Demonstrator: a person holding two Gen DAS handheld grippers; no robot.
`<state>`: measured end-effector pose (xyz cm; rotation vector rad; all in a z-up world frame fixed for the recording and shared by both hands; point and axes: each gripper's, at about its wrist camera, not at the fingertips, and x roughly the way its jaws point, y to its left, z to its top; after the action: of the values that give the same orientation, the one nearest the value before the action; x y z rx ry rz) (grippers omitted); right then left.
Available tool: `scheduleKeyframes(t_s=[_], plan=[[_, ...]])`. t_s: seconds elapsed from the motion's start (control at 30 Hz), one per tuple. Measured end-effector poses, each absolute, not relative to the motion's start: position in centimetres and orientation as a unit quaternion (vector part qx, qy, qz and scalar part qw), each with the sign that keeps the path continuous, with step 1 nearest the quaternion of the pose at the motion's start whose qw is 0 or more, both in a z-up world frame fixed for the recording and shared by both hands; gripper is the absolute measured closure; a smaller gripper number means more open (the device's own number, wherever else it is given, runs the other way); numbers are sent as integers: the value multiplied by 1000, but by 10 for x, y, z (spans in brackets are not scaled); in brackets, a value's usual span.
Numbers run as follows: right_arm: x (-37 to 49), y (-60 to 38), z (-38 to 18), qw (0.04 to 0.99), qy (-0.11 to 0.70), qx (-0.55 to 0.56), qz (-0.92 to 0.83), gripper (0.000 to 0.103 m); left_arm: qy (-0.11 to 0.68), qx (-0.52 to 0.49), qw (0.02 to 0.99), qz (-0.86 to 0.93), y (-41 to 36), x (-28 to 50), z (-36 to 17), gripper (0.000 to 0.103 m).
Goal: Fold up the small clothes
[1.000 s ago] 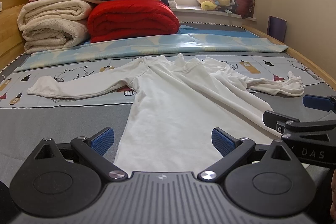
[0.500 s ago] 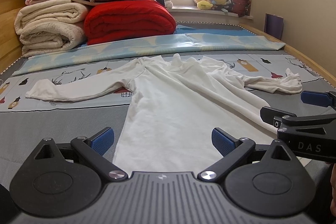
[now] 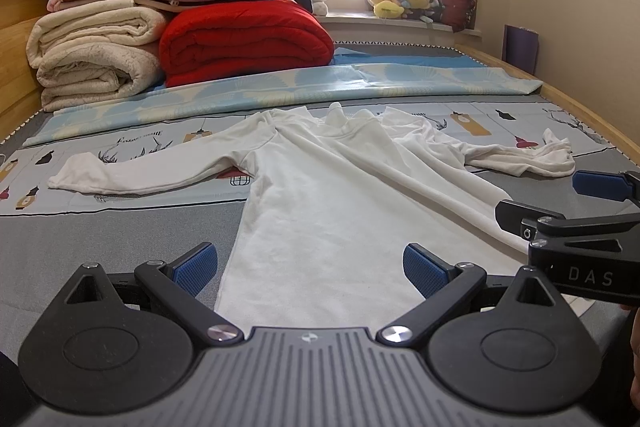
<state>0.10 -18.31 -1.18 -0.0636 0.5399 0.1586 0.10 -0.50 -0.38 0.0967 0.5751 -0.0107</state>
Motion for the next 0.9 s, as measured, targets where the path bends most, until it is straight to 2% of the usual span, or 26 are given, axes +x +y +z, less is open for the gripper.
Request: scheduleKeyframes(t_s=[0.5, 0.57, 0.63, 0.7, 0.9], plan=[[4, -189, -11, 960, 270, -12, 74, 14, 314, 49, 948, 11, 1, 7, -6, 4], [9, -198, -11, 959, 276, 4, 64, 15, 315, 43, 948, 14, 7, 10, -8, 14], [19, -214, -13, 953, 295, 34, 55, 19, 333, 31, 942, 8, 17, 19, -11, 43], [37, -234, -13, 946, 317, 48, 51, 29, 341, 3, 940, -14, 32, 31, -15, 58], [82, -289, -30, 929, 367, 25, 35, 30, 408, 5, 913, 18, 72, 73, -45, 60]])
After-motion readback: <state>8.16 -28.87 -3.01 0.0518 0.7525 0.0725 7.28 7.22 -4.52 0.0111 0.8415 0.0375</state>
